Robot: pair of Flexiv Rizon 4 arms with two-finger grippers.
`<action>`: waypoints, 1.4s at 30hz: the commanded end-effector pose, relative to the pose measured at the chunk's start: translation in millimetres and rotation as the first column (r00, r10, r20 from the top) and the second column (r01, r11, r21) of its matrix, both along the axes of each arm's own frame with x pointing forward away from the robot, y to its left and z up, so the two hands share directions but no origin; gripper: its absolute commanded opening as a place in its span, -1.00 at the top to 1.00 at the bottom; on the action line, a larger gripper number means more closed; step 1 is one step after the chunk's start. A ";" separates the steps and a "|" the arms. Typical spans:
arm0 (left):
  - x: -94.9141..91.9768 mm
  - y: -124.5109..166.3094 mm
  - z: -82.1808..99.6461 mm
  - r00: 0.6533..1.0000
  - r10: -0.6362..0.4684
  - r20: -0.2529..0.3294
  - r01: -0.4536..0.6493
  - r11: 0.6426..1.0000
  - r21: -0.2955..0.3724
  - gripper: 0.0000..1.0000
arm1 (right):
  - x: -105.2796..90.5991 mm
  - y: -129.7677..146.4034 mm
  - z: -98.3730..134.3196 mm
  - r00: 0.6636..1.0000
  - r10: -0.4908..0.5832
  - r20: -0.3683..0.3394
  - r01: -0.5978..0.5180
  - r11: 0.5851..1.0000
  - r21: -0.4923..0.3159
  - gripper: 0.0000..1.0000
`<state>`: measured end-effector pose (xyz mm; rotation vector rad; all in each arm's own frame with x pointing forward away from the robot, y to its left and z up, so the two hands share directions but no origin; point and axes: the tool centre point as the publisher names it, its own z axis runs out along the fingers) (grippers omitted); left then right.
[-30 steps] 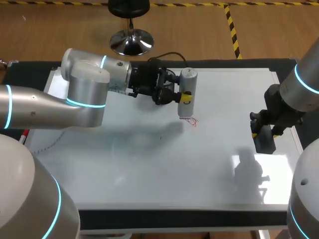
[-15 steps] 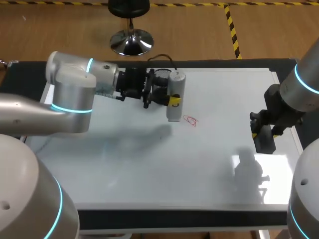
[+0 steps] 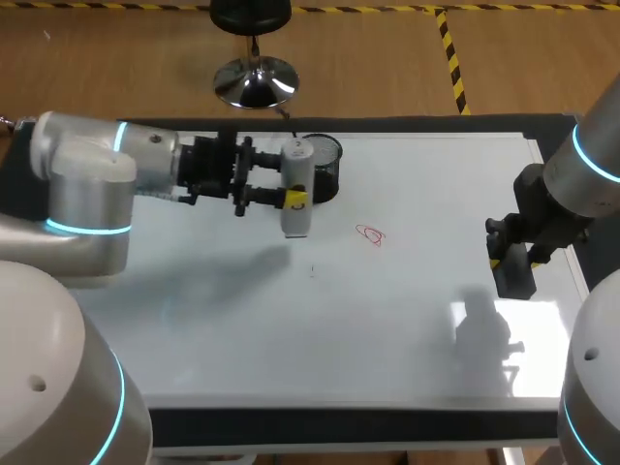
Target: Pick up the inspection probe, press it on each red-marked spot on the whiteboard one by one, put down the probe, pick up the eraser, and wipe off all the red marks.
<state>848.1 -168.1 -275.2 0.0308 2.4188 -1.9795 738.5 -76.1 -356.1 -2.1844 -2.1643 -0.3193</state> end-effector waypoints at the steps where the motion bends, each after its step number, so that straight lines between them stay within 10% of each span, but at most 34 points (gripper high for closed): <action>1: -6.6 23.3 7.2 1.000 0.028 0.013 -0.028 1.000 -0.010 1.00 | -0.6 -1.4 0.7 1.000 0.002 0.001 -0.002 1.000 0.003 1.00; 22: -9.0 90.4 5.1 0.991 0.132 0.024 -0.130 0.989 -0.068 1.00 | -0.6 -1.4 0.7 1.000 0.002 0.001 -0.002 1.000 0.003 1.00; 42: -9.0 90.4 5.1 0.991 0.132 0.024 -0.130 0.989 -0.068 1.00 | 6.4 4.0 0.2 1.000 -0.010 0.008 0.010 1.000 0.002 1.00</action>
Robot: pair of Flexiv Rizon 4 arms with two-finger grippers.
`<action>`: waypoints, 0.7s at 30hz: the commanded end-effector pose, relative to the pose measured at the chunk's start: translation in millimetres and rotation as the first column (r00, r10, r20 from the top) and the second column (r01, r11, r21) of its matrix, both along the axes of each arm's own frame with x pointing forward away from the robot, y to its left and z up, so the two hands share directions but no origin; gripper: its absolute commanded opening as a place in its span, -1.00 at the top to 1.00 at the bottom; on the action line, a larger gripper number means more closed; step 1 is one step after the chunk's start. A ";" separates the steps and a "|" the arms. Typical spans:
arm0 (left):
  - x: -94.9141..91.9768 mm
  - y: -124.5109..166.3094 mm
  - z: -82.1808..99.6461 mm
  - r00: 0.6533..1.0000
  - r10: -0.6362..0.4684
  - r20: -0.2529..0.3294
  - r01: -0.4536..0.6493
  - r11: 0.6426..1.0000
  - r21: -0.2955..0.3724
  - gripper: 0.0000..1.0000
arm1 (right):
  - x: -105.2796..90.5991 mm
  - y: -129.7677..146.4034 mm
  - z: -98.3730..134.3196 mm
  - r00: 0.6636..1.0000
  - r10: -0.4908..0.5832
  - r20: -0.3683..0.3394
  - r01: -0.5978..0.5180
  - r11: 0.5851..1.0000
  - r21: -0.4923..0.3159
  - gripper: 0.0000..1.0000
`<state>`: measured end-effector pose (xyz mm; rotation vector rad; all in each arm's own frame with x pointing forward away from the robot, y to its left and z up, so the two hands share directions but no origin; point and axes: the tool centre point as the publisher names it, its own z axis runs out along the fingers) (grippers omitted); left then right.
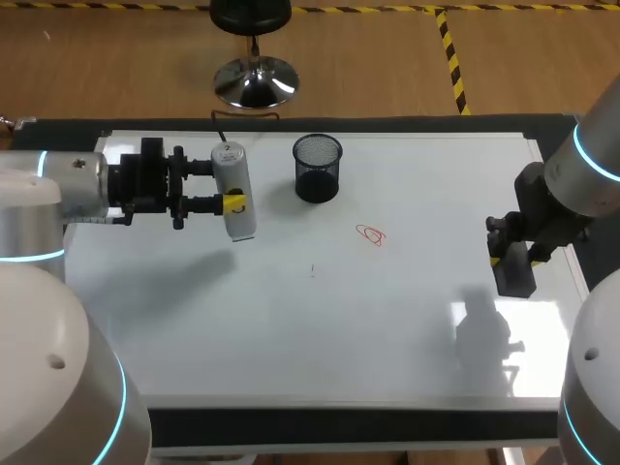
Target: Pick up the inspection probe, press it on each red-marked spot on the whiteboard one by one, put down the probe, pick up the eraser, and wipe off all the red marks.
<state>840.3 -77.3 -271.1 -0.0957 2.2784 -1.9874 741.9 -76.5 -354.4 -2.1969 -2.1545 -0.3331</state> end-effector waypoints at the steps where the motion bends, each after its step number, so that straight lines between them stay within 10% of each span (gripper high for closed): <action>1: -1.3 -0.4 1.0 1.000 0.004 0.003 -0.004 1.000 -0.001 1.00 | 4.0 7.4 -2.7 1.000 0.002 0.000 -0.002 1.000 -0.004 1.00; 21: -1.3 -0.4 1.0 1.000 0.004 0.003 -0.004 1.000 -0.001 1.00 | 27.0 94.7 -3.8 0.997 0.076 0.021 -0.074 0.993 -0.090 1.00</action>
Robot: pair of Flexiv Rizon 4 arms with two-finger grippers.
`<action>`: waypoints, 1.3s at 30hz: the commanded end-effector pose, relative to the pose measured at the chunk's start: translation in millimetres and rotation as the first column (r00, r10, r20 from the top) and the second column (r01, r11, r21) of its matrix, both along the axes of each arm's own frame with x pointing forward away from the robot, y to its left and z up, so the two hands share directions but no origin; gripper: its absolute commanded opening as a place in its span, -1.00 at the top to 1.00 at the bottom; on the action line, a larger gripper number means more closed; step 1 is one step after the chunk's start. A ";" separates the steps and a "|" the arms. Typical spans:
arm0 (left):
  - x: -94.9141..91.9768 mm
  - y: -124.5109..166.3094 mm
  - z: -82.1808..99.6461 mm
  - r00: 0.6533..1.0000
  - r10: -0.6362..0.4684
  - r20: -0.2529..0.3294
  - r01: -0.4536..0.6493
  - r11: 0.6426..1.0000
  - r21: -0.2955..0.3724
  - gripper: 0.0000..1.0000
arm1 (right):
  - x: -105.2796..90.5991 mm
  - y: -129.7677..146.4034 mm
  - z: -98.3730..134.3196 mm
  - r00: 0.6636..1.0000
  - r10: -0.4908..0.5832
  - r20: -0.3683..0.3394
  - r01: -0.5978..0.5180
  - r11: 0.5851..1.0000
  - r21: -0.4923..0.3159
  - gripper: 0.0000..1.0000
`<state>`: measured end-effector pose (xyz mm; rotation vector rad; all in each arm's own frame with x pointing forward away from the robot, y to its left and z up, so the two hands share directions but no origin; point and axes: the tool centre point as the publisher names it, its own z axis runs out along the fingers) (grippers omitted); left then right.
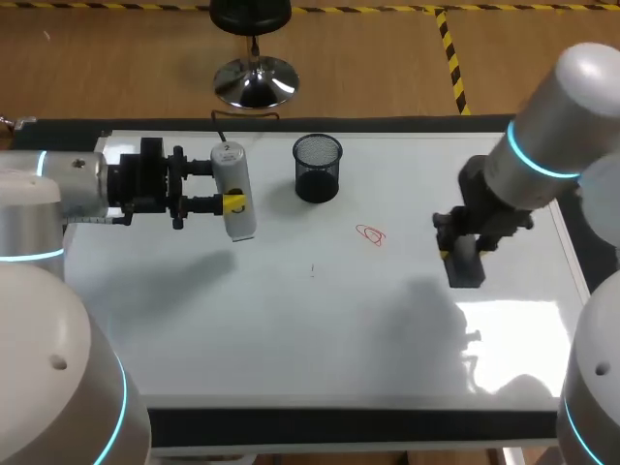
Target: Pick up the inspection probe, press it on each red-marked spot on the whiteboard one by one, put down the probe, pick up the eraser, and wipe off all the red marks.
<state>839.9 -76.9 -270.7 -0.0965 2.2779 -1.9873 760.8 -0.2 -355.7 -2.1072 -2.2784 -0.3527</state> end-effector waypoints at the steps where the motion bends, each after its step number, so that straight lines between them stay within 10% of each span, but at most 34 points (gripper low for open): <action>1: -0.8 -0.8 0.5 1.000 0.003 0.003 -0.003 1.000 -0.001 1.00 | 8.4 20.8 -2.9 1.000 -0.017 -0.004 0.016 0.997 -0.078 1.00; 39: -0.8 -0.8 0.5 1.000 0.003 0.003 -0.003 1.000 -0.001 1.00 | 45.6 149.4 -12.4 0.996 0.090 0.002 -0.089 0.989 -0.115 1.00</action>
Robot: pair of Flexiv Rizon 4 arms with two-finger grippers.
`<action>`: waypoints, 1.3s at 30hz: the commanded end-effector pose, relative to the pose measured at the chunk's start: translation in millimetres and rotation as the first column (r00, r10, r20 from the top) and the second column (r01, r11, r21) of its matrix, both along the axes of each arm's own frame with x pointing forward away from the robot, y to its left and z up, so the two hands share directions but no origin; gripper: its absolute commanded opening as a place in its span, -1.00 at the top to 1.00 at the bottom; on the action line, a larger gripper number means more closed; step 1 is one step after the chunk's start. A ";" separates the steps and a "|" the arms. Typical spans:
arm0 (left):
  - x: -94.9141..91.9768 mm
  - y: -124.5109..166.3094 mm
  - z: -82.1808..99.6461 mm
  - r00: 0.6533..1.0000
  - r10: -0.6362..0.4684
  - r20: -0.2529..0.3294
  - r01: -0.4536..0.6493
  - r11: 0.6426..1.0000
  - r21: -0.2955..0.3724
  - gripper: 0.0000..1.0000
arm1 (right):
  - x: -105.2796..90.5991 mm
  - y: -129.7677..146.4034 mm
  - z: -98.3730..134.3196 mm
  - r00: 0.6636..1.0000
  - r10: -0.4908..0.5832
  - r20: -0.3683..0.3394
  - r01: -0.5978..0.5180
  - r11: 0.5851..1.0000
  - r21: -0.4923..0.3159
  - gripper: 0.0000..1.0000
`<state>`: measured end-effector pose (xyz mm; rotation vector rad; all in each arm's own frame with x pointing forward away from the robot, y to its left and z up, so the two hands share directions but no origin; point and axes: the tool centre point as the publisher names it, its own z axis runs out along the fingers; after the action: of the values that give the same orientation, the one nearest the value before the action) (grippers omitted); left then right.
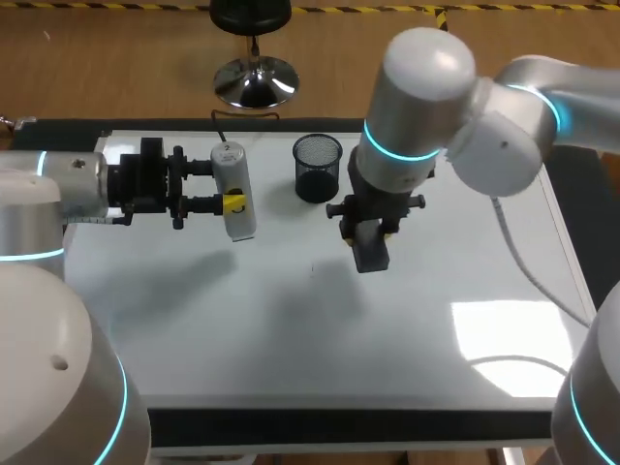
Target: Pick up the inspection probe, press it on each red-marked spot on the whiteboard one by one, put down the probe, pick up the eraser, and wipe off all the red marks.
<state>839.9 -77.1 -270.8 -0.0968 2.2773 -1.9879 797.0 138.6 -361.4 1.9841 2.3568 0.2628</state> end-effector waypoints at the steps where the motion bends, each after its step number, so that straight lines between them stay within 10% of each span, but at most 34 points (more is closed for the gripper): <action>1: -0.9 -0.6 0.7 1.000 0.003 0.003 -0.003 1.000 -0.001 1.00 | 12.0 11.9 -8.1 1.000 0.004 -0.014 -0.005 1.000 -0.022 1.00; 39: -0.9 -0.6 0.7 1.000 0.003 0.003 -0.003 1.000 -0.001 1.00 | 60.8 8.4 -70.8 0.993 0.007 -0.115 -0.011 0.999 -0.030 1.00</action>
<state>840.0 -77.1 -270.9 -0.0969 2.2772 -1.9880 854.2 151.2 -426.8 2.0243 2.4211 0.1223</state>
